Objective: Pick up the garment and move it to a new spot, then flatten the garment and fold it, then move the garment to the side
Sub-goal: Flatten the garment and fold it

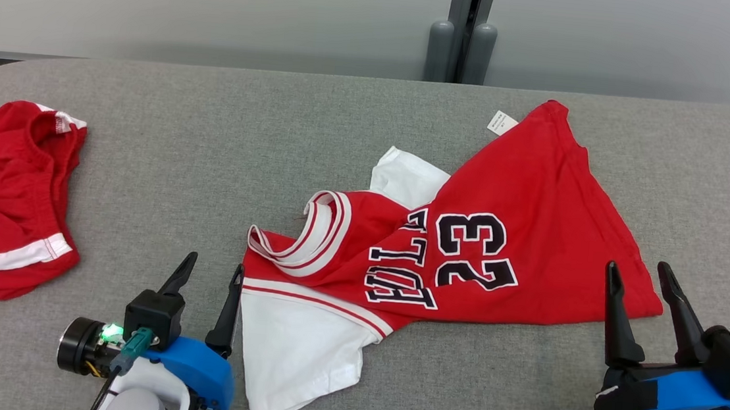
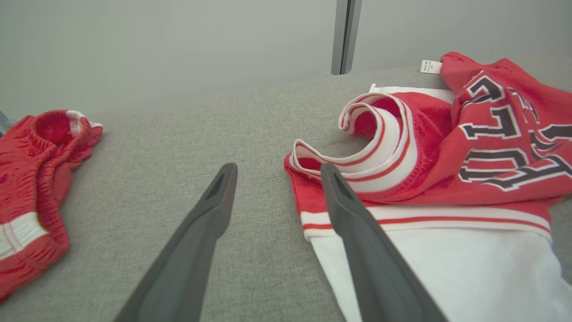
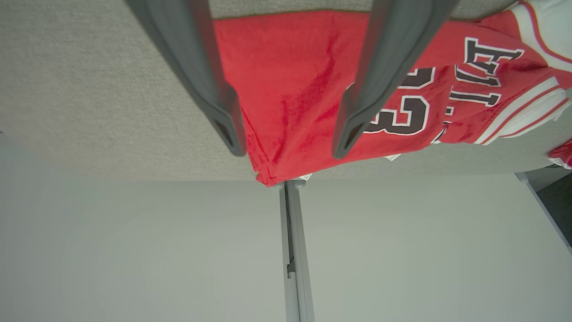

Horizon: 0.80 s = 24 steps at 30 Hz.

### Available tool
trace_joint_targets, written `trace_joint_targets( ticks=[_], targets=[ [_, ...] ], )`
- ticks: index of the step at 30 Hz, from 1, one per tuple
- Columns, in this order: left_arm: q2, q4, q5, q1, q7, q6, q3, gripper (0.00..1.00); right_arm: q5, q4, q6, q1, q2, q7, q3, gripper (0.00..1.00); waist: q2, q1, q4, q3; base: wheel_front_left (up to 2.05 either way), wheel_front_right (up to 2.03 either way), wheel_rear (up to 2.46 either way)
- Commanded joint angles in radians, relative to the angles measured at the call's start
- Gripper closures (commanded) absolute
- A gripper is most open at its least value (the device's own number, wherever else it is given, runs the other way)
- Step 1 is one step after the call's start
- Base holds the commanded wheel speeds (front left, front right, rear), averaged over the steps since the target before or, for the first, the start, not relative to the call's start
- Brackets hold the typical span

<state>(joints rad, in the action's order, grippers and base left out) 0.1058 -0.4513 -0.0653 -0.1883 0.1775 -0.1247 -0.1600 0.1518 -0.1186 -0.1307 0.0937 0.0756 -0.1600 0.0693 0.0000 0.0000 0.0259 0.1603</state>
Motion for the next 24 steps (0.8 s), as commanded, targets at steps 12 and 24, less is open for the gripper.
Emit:
trace_joint_targets(
  ticks=[12,24],
  targets=[
    [0.050,-0.165,-0.128,-0.102,-0.110,-0.006,-0.135,0.00,0.008,-0.036,0.000,0.030,-0.004,-0.006,-0.008,0.00,0.0000,0.0000,-0.035,0.021,0.00,0.00,0.00],
    [0.062,-0.258,-0.220,-0.147,-0.094,-0.006,-0.219,1.00,0.010,-0.049,0.000,0.034,-0.009,-0.015,-0.001,0.00,0.0000,0.0000,-0.040,0.025,0.00,0.00,0.00]
  ],
)
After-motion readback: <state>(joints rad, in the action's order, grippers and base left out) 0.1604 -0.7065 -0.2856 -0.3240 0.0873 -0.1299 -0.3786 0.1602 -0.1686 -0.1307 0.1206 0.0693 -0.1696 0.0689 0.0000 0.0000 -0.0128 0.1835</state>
